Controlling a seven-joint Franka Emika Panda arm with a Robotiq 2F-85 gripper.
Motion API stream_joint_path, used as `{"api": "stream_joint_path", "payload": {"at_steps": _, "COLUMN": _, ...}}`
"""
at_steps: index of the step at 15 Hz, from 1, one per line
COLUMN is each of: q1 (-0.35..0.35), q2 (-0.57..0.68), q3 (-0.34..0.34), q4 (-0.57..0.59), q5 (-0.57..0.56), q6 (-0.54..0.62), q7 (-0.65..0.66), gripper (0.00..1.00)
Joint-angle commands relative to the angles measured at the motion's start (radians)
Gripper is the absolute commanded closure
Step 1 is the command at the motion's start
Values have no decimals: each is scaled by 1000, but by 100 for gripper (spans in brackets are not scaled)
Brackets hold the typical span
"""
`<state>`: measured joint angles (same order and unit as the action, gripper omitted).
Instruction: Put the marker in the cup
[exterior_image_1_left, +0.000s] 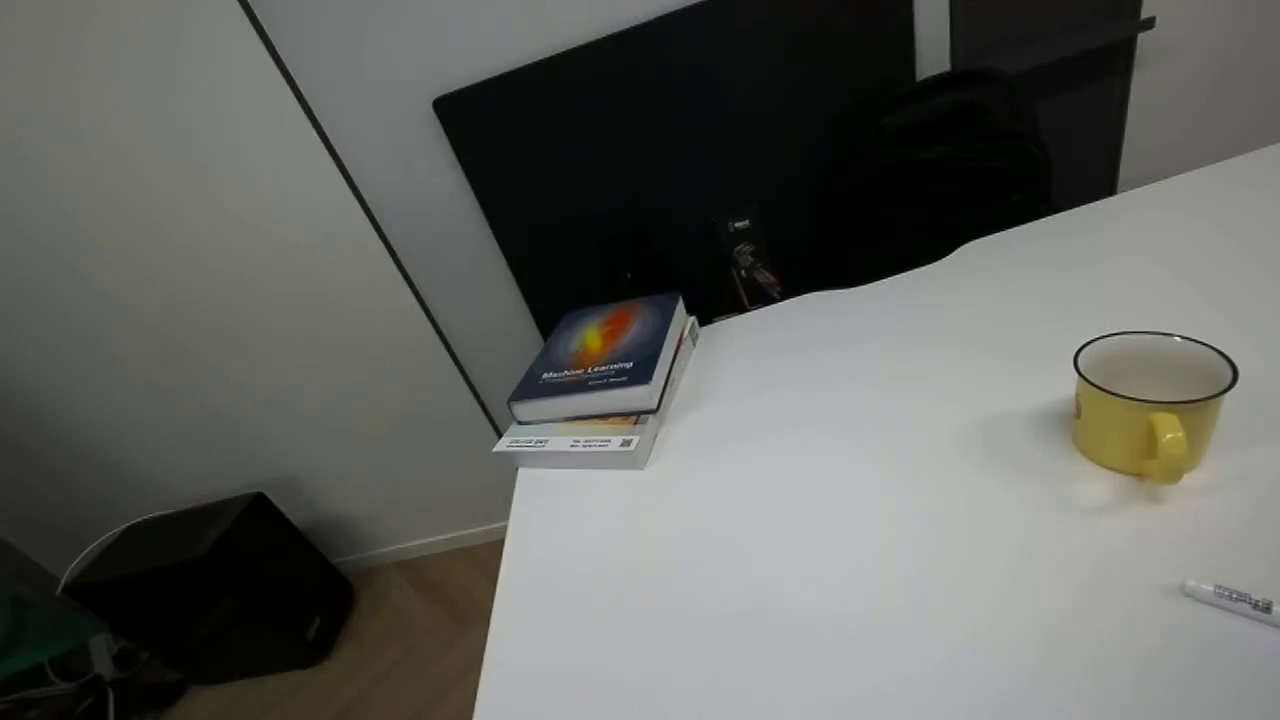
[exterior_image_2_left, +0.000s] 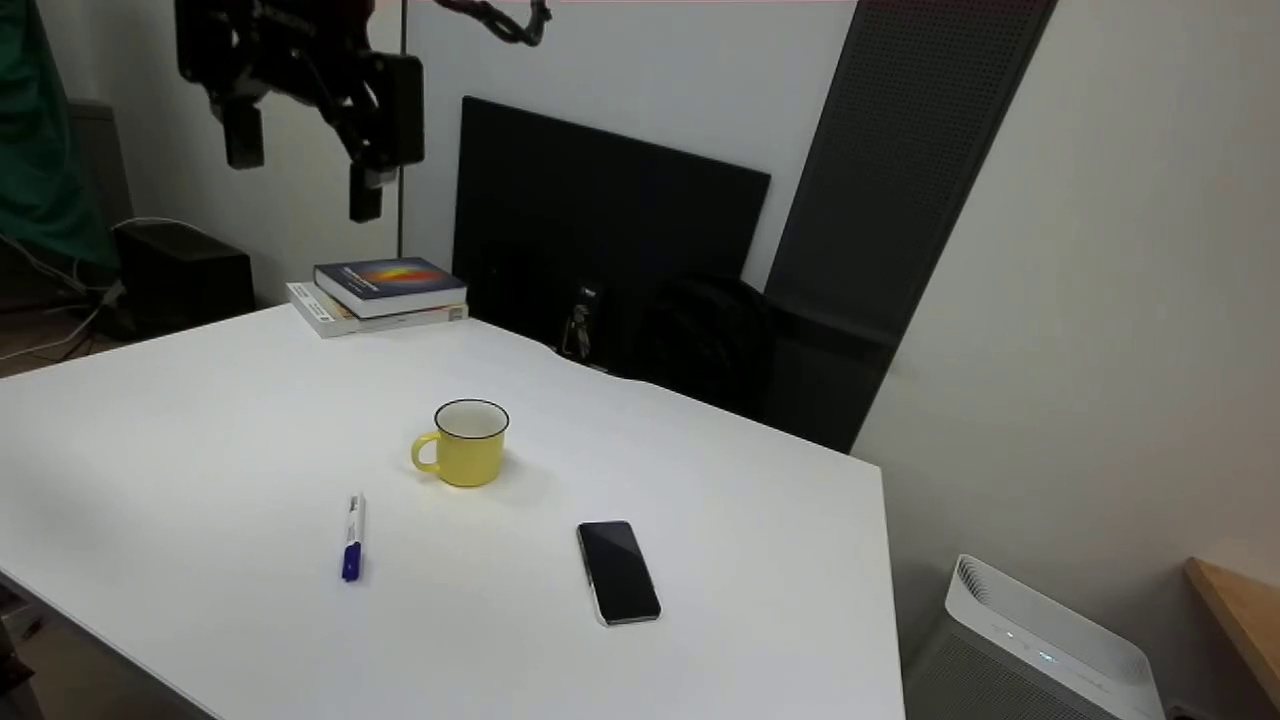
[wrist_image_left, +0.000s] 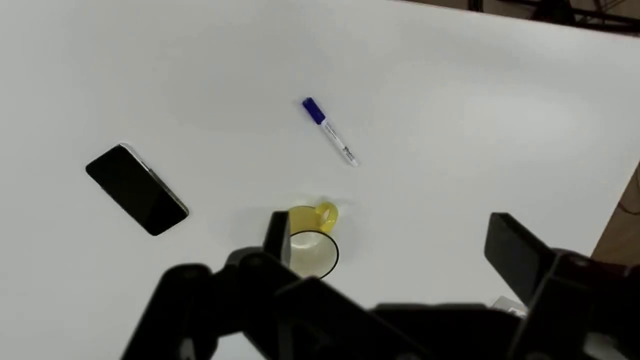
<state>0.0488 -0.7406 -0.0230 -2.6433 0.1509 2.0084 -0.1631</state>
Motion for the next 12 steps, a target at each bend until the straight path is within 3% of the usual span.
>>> {"api": "stream_joint_path", "payload": {"at_steps": 1, "q1": 17, "q2": -6, "q3": -44, "q4": -20, "q5": -79, "q6": -22, "q7": -148, "gripper": 0}}
{"api": "stream_joint_path", "payload": {"at_steps": 7, "q1": 56, "q2": -24, "q3": -132, "q4": -30, "q5": -102, "q6": -100, "q7": -398, "gripper": 0}}
{"api": "stream_joint_path", "payload": {"at_steps": 12, "q1": 49, "q2": -14, "q3": -139, "q4": -30, "q5": -96, "q6": -114, "q7": -406, "gripper": 0}}
